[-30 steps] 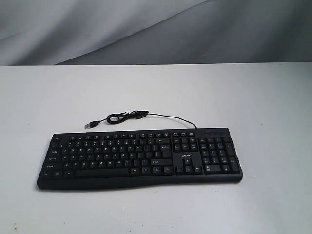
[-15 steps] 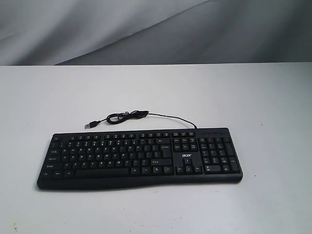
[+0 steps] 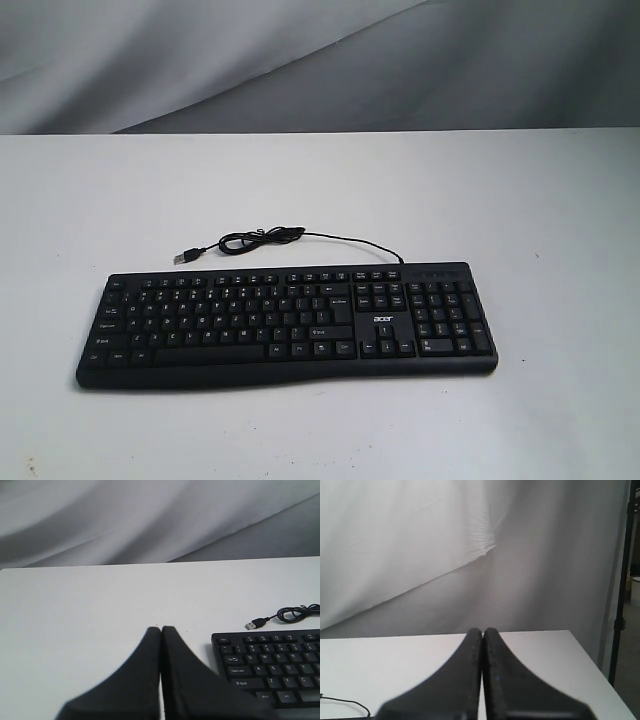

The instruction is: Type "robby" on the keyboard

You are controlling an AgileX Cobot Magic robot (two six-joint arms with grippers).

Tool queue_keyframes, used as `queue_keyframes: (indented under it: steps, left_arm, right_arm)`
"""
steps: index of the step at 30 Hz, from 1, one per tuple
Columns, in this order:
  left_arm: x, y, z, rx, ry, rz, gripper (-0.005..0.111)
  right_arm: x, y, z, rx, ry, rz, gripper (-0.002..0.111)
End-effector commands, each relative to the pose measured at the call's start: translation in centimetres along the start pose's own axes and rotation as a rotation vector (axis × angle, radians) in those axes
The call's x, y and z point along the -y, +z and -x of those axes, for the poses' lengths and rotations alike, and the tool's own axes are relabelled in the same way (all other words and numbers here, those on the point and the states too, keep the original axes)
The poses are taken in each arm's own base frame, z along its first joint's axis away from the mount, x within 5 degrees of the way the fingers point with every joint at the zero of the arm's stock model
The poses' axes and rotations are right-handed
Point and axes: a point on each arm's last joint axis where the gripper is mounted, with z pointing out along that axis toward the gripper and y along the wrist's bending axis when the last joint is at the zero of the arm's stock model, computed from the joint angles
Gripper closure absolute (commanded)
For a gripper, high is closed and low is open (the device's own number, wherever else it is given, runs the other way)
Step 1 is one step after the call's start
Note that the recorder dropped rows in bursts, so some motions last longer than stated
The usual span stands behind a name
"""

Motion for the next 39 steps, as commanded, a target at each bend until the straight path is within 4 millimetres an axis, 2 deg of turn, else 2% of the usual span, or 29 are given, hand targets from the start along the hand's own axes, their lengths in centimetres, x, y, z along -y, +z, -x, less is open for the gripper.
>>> queue_keyframes:
  steps: [1, 5, 15, 21, 30, 34, 39]
  left_arm:
    - [0.0, 0.0, -0.1, 0.003, -0.012, -0.001, 0.106]
    - [0.0, 0.0, -0.1, 0.003, -0.012, -0.001, 0.106]
    - [0.0, 0.0, -0.1, 0.003, -0.012, -0.001, 0.106]
    - [0.0, 0.0, -0.1, 0.003, -0.012, -0.001, 0.106]
    - [0.0, 0.0, -0.1, 0.003, -0.012, -0.001, 0.106]
    - [0.0, 0.0, -0.1, 0.003, -0.012, -0.001, 0.106]
    - [0.0, 0.0, -0.1, 0.003, -0.012, -0.001, 0.106]
  right_arm:
    - [0.1, -0.2, -0.5, -0.033, -0.080, -0.015, 0.108]
    - [0.2, -0.1, -0.9, -0.057, -0.093, -0.019, 0.108]
    - [0.2, 1.3, -5.9, -0.108, -0.048, -0.016, 0.108]
    - [0.3, 1.7, -7.7, -0.127, -0.048, -0.017, 0.108]
    - [0.3, 1.7, -7.7, -0.126, -0.045, -0.017, 0.108]
    - [0.3, 1.4, -9.0, -0.265, -0.028, -0.017, 0.108]
    - [0.2, 1.4, -9.0, -0.265, 0.009, -0.018, 0.108]
